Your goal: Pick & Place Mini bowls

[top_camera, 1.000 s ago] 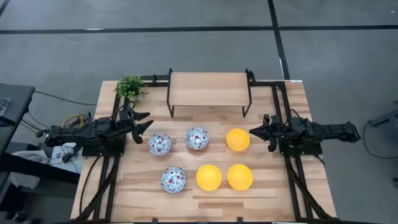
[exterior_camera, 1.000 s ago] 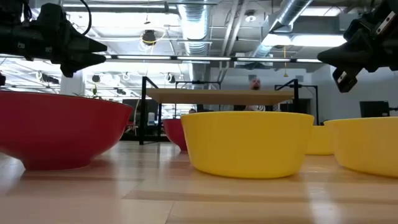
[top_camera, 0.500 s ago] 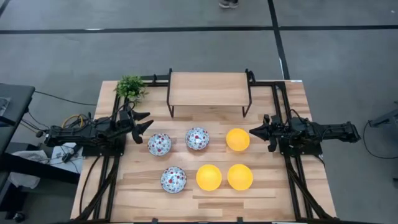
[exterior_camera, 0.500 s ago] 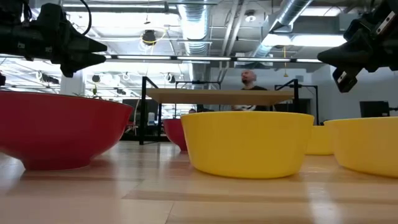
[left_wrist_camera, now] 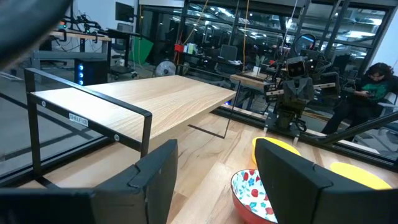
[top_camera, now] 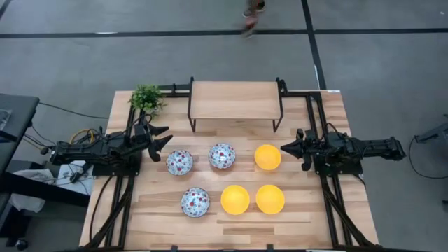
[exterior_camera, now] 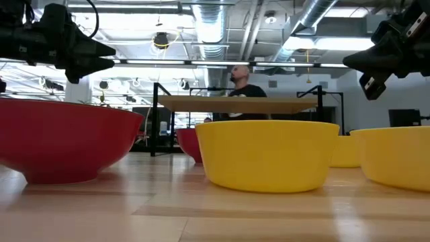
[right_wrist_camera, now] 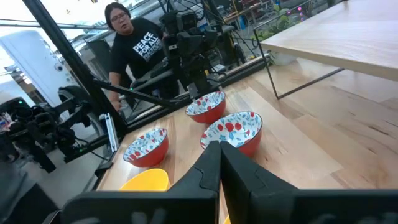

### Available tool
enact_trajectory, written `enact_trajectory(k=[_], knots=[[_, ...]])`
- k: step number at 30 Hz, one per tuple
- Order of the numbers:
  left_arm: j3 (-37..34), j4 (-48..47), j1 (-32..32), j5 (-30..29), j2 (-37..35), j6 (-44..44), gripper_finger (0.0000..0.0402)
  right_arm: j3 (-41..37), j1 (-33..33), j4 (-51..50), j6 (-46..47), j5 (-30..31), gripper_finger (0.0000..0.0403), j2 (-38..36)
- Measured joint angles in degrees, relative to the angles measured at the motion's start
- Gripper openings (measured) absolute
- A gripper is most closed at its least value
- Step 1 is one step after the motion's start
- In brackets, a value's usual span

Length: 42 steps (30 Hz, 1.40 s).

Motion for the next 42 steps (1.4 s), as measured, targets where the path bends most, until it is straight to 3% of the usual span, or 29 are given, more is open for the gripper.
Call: enact_trajectory(k=[37,42], knots=[[0.0,1.5,0.0,0.1,0.0,0.0,0.0214,0.0,0.0,0.2,0.0,0.1,0.0,0.0],[0.0,2.7,0.0,2.3,0.0,-4.0,0.0214,0.0,0.0,0.3,0.0,0.1,0.0,0.0]])
